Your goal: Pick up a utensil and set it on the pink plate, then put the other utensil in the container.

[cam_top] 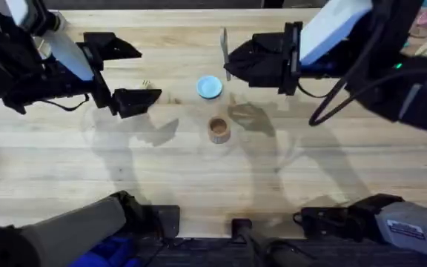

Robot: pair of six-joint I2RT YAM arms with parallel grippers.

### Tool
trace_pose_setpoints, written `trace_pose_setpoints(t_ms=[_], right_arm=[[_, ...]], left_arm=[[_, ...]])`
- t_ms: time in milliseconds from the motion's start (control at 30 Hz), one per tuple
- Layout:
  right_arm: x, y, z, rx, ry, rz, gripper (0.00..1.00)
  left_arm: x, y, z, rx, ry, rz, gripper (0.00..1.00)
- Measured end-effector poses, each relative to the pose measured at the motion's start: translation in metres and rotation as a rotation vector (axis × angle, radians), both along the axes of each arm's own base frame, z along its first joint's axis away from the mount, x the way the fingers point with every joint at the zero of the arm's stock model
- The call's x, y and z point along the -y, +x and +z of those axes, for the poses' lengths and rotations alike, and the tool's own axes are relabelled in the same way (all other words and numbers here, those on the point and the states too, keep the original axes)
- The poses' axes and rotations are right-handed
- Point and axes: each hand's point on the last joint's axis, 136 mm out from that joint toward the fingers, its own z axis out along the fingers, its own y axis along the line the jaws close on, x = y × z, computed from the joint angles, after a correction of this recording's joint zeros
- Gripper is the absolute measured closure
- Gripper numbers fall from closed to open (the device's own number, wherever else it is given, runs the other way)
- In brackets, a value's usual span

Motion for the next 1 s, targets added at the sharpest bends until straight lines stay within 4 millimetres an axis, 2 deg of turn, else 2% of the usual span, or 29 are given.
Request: trace_pose_setpoints(t_ms=[200,467,733,1000], right_arm=[[-0.010,-0.009,-0.007,0.005,0.061,-0.010,0.966],[-0.039,-0.017,-0.023,-0.036,0.054,-0.053,0.966],[-0.054,-0.008,-0.033,-0.029,0.066,-0.089,0.966],[-0.060,-0.001,-0.058,-0.089,0.046,-0.102,0.965]], left_arm=[[-0.003,-0.007,-0.015,-0.061,0.043,0.013,0.008],[-0.005,-0.007,-0.039,-0.120,0.044,0.009,0.008],[-0.004,-0.004,-0.066,-0.169,-0.005,-0.039,0.008],[-0.003,-0.003,-0.076,-0.186,-0.029,-0.055,0.008]])
